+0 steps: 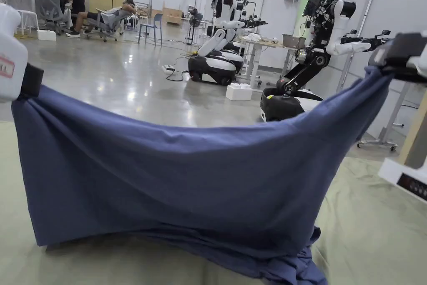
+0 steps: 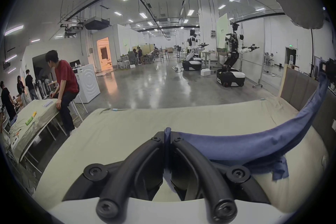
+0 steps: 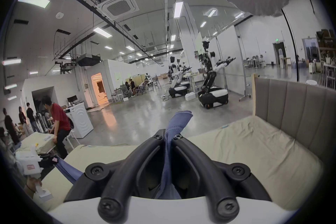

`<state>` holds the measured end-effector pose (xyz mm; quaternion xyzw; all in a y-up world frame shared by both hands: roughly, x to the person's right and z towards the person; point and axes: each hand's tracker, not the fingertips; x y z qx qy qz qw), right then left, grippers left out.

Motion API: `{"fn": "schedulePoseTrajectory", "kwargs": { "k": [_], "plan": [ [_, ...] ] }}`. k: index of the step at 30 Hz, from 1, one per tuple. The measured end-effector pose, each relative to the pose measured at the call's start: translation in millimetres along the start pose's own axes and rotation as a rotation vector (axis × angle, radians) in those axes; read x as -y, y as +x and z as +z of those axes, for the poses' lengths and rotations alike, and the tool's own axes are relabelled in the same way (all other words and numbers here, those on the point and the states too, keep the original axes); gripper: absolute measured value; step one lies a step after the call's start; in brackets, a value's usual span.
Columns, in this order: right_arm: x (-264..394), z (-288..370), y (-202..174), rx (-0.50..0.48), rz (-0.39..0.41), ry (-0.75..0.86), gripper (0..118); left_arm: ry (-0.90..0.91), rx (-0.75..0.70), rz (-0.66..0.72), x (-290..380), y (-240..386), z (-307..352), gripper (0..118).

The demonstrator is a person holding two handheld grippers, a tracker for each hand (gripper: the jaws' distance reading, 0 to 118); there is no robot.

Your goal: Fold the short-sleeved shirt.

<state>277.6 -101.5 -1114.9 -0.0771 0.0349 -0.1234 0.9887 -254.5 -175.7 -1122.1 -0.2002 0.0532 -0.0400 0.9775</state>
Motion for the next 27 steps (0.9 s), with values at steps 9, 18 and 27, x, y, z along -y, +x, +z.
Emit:
{"fn": "schedulePoseTrajectory", "kwargs": {
  "k": [9, 18, 27],
  "plan": [
    [69.2, 118.3, 26.6, -0.030, -0.072, -0.063, 6, -0.021, 0.059, -0.006, 69.9, -9.7, 86.9, 5],
    [148.3, 232.2, 23.4, -0.053, -0.092, -0.120, 6, -0.032, 0.050, 0.000, 155.8, 0.4, 185.5, 5],
    [226.4, 310.6, 27.8, -0.032, -0.097, -0.182, 6, -0.137, 0.023, 0.025, 260.2, 4.5, 246.5, 5]
  ]
}}
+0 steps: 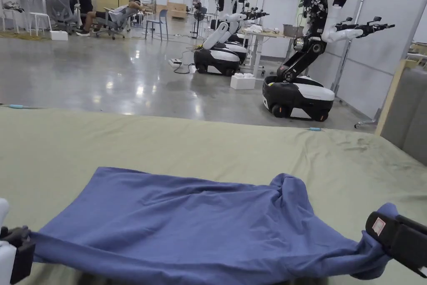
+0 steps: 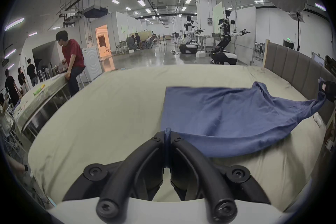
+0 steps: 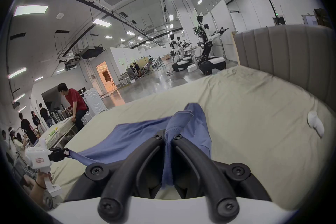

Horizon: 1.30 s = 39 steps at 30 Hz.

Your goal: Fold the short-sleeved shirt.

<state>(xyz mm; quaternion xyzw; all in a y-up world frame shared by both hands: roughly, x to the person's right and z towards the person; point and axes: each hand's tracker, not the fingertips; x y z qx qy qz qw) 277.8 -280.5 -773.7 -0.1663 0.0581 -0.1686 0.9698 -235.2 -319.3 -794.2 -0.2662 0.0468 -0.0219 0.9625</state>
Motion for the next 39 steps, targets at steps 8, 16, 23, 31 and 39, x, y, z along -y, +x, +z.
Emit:
{"fn": "schedulePoseTrajectory", "kwargs": {
  "k": [8, 16, 23, 31, 39],
  "plan": [
    [48.3, 44.7, 27.6, 0.063, -0.091, -0.019, 6, -0.010, -0.003, 0.089, 50.0, -15.2, 47.7, 5],
    [74.0, 90.5, 26.0, 0.101, -0.100, -0.026, 6, 0.008, 0.006, 0.095, 68.0, -18.6, 87.7, 5],
    [94.9, 120.1, 21.7, 0.125, -0.133, -0.072, 6, -0.004, -0.027, 0.098, 85.0, -20.3, 113.5, 5],
    [113.1, 151.4, 24.9, 0.156, -0.201, -0.114, 6, -0.104, -0.068, 0.142, 120.0, -30.0, 112.9, 5],
    [141.2, 107.4, 43.1, 0.254, -0.157, -0.237, 6, -0.236, -0.096, 0.155, 144.1, -35.2, 59.9, 5]
  ]
}}
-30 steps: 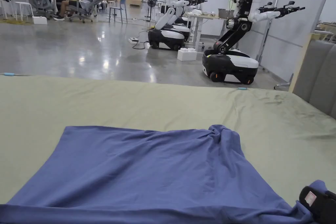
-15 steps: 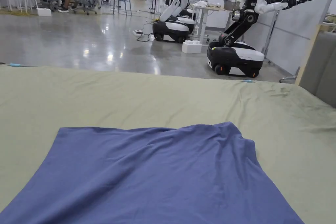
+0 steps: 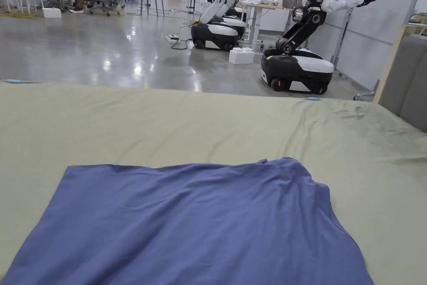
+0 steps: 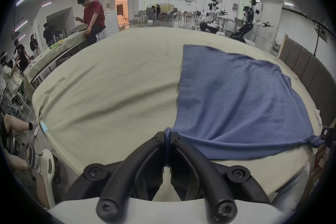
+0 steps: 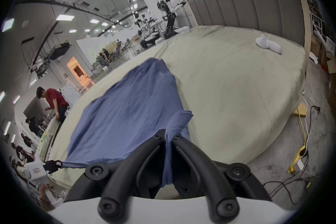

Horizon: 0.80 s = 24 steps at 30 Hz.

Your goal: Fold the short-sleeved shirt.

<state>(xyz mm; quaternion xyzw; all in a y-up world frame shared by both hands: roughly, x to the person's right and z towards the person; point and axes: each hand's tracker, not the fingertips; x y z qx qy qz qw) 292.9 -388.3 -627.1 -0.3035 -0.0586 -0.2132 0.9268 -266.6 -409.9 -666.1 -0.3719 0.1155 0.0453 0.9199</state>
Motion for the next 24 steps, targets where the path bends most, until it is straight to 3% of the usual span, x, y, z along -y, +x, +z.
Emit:
{"fn": "schedulePoseTrajectory", "kwargs": {
  "k": [4, 8, 10, 11, 13, 14, 15, 19, 20, 21, 22, 23, 24],
  "plan": [
    [-8.9, -25.9, -11.6, 0.002, 0.025, -0.017, 6, -0.022, 0.011, 0.047, 2.9, -7.6, -21.8, 5],
    [-11.8, -51.7, -9.8, 0.005, -0.017, -0.072, 6, -0.010, 0.024, 0.054, 7.6, -11.6, -26.4, 5],
    [-8.8, -63.5, -6.3, 0.004, -0.030, -0.124, 10, 0.005, 0.012, 0.011, 10.4, -11.6, -25.8, 16],
    [-6.8, -67.9, -3.7, -0.013, -0.052, -0.137, 27, 0.021, 0.003, 0.003, 11.3, -12.5, -23.5, 28],
    [-7.1, -63.8, -1.9, -0.170, -0.127, -0.086, 77, 0.008, -0.004, 0.013, 7.7, -14.4, -18.2, 69],
    [-13.0, -58.9, -6.2, -0.203, -0.142, -0.089, 102, -0.031, -0.002, 0.040, 4.5, -19.0, -14.2, 77],
    [-18.6, -53.6, -11.2, -0.213, -0.135, -0.068, 118, -0.047, 0.022, 0.082, 1.4, -24.4, -8.1, 77],
    [-38.9, -8.3, -29.3, -0.156, 0.056, 0.114, 118, 0.088, 0.004, 0.186, -8.0, -39.9, 38.9, 76],
    [-39.9, 2.1, -32.7, -0.134, 0.108, 0.128, 118, 0.132, 0.004, 0.183, -8.4, -43.1, 53.8, 70],
    [-41.1, 5.8, -33.1, -0.119, 0.135, 0.118, 117, 0.165, 0.000, 0.179, -8.0, -43.5, 61.9, 31],
    [-38.6, 11.5, -34.5, -0.094, 0.158, 0.083, 108, 0.182, -0.034, 0.174, -8.0, -41.4, 69.1, 0],
    [-34.3, 16.8, -35.2, -0.085, 0.171, 0.049, 76, 0.156, -0.078, 0.166, -8.0, -40.9, 73.0, 0],
    [-26.8, 20.5, -35.2, -0.091, 0.158, 0.065, 2, 0.162, -0.059, 0.177, -7.9, -38.6, 73.8, 0]
  ]
}}
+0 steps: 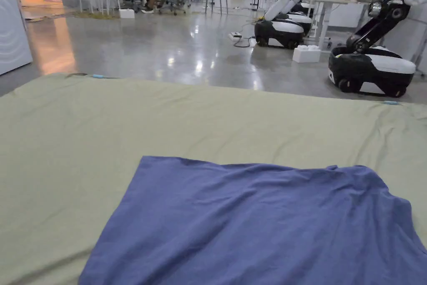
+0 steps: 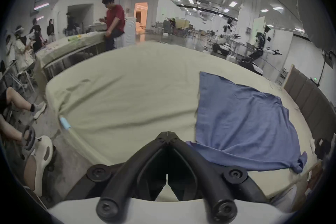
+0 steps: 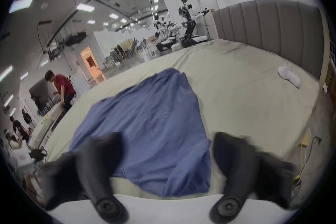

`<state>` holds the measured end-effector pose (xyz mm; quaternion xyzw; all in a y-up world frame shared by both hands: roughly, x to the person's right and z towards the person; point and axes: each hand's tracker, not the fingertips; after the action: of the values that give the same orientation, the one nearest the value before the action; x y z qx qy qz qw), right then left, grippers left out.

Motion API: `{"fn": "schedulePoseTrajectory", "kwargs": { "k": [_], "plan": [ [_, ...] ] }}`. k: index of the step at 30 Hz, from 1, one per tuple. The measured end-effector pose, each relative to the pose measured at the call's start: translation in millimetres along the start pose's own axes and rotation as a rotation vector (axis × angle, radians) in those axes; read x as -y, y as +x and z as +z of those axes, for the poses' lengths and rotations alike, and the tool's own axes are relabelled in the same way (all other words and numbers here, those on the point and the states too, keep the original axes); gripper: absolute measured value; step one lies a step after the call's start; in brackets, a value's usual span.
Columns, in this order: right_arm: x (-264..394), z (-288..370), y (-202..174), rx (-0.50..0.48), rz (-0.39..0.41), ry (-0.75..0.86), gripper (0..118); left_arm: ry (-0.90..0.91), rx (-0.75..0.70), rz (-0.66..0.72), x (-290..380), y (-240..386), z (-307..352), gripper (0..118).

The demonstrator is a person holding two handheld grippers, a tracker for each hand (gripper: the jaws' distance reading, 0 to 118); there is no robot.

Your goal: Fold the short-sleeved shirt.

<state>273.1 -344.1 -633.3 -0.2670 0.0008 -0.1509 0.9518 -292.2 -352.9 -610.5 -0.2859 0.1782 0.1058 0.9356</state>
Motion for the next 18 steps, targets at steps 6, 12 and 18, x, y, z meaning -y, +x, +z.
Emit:
{"fn": "schedulePoseTrajectory", "kwargs": {
  "k": [6, 12, 18],
  "plan": [
    [31.0, -7.8, 6.2, 0.040, -0.029, -0.105, 3, -0.072, 0.057, -0.002, 10.3, 9.0, -18.2, 0],
    [33.4, -5.2, 9.7, 0.039, -0.077, -0.109, 3, -0.181, 0.118, -0.016, 18.4, 11.8, -53.7, 35],
    [25.7, -5.2, 17.8, 0.044, -0.113, -0.087, 3, -0.218, 0.151, -0.074, 19.6, 36.8, -88.5, 89]
  ]
}}
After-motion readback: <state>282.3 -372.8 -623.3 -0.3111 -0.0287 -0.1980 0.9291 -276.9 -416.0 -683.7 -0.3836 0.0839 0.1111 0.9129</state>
